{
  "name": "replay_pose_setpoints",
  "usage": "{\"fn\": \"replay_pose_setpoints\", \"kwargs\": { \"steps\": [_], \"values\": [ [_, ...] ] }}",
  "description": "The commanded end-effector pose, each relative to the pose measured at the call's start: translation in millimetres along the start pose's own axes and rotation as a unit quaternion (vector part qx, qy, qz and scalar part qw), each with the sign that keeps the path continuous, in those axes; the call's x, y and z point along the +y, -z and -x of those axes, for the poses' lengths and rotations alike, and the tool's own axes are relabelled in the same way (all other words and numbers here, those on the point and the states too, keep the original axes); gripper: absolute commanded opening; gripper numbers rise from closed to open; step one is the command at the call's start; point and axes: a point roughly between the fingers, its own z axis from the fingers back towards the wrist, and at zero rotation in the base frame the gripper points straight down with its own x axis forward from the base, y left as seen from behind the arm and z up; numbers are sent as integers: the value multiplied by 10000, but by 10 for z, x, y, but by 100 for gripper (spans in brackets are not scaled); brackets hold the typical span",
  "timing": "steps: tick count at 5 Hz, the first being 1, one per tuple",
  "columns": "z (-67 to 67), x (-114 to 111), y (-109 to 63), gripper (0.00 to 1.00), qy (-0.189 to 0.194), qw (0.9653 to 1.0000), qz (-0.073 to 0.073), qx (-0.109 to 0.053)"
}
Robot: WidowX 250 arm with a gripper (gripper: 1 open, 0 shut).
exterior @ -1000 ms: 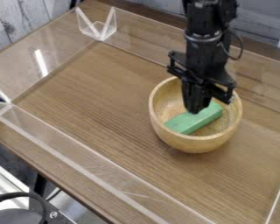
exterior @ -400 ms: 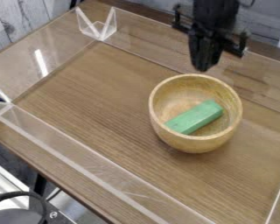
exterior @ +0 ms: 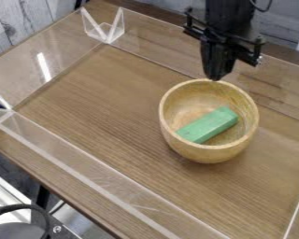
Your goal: Remove the green block from inside the brown bowl and put it on the table
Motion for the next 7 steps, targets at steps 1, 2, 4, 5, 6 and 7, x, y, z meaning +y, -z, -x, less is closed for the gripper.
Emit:
{"fn": "replay_pose_setpoints", "kwargs": {
  "steps": [1,2,4,5,6,7],
  "values": [
    [-37,28,-140,100,-16,9996,-30,-290],
    [-31,30,-107,100,-5,9997,-13,-261],
    [-21,32,-58,0,25,9997,-4,-247],
    [-20,32,-29,100,32,9997,5,-227],
    [-17,33,-1,100,38,9998,15,-207],
    [-16,31,27,100,42,9998,22,-191]
  ]
}}
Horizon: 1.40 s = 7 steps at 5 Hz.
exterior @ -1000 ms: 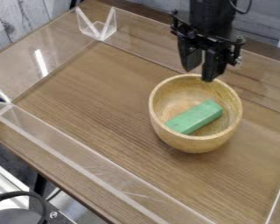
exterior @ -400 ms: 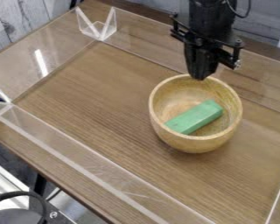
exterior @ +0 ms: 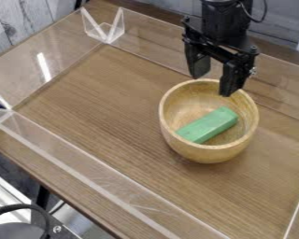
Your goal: Remove the green block from inside the brown bowl and put it on the table
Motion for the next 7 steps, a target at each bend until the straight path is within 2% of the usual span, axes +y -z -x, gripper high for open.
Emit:
{"fn": "replay_pose_setpoints", "kwargs": {
  "steps": [1,4,7],
  "values": [
    [-41,17,-14,100,28,9999,-27,-138],
    [-17,-10,190,100,147,9999,-43,-43],
    [-32,2,436,100,221,9997,-48,124]
  ]
}}
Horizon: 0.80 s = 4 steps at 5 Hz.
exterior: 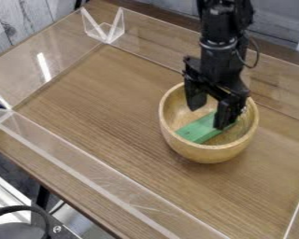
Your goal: Remove the green block from inside the brown bowl and put it on the table
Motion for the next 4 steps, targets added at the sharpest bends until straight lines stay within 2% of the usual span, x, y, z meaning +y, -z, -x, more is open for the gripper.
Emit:
{"fn": "replay_pose_setpoints", "kwargs": {
  "steps": [1,2,3,4],
  "values": [
    [-70,4,-26,100,65,9999,-57,-135],
    [-79,11,38,100,59,9999,-48,-80],
    [-86,19,103,0,47,10000,-37,-33],
    [-86,19,90,0,36,10000,-39,-36]
  ]
}}
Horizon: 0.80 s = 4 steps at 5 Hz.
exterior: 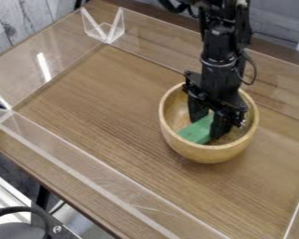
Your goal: Remove the green block from inside the brown bowl and put it on the table
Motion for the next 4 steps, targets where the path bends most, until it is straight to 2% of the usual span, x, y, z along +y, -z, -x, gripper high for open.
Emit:
{"fn": "replay_pose_setpoints", "kwargs": {
  "steps": [1,4],
  "values": [
    [-80,3,-217,0,34,9996,-72,-283],
    [-89,9,-458,0,12,9990,-105,-433]
  ]
}}
